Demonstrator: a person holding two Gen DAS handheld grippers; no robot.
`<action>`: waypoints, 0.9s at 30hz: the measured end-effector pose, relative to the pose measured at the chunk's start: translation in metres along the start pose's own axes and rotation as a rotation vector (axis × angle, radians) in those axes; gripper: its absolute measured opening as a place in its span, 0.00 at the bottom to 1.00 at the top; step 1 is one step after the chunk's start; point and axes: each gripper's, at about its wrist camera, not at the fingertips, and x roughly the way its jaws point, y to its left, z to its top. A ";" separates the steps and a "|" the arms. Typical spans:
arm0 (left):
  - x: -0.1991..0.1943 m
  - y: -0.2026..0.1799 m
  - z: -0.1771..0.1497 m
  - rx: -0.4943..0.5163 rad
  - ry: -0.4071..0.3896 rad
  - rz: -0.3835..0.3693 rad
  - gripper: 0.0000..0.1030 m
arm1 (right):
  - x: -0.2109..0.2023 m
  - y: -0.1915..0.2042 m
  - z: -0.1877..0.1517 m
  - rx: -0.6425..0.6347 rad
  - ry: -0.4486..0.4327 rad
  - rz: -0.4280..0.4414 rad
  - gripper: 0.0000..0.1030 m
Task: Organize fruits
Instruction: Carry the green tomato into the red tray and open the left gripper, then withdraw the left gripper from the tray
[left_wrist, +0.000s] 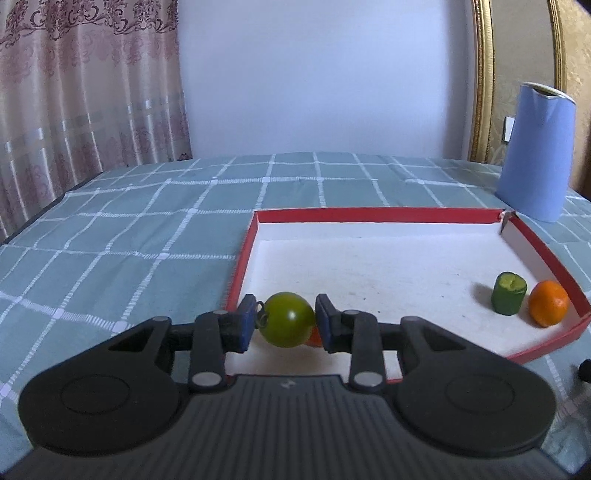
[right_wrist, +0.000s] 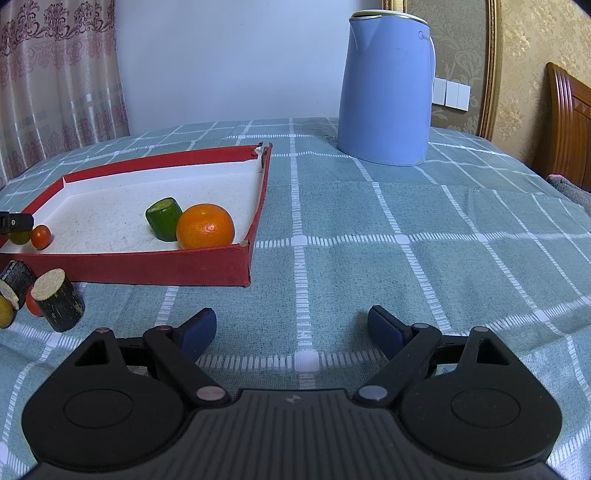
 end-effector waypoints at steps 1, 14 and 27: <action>0.000 0.001 -0.001 -0.003 0.004 -0.006 0.33 | 0.000 0.000 0.000 0.000 0.000 0.000 0.87; -0.080 0.016 -0.023 -0.010 -0.068 -0.058 0.42 | 0.000 0.000 0.000 0.002 -0.001 0.002 0.87; -0.091 0.031 -0.083 -0.022 0.064 -0.106 0.47 | -0.002 0.001 -0.001 -0.001 -0.011 0.003 0.87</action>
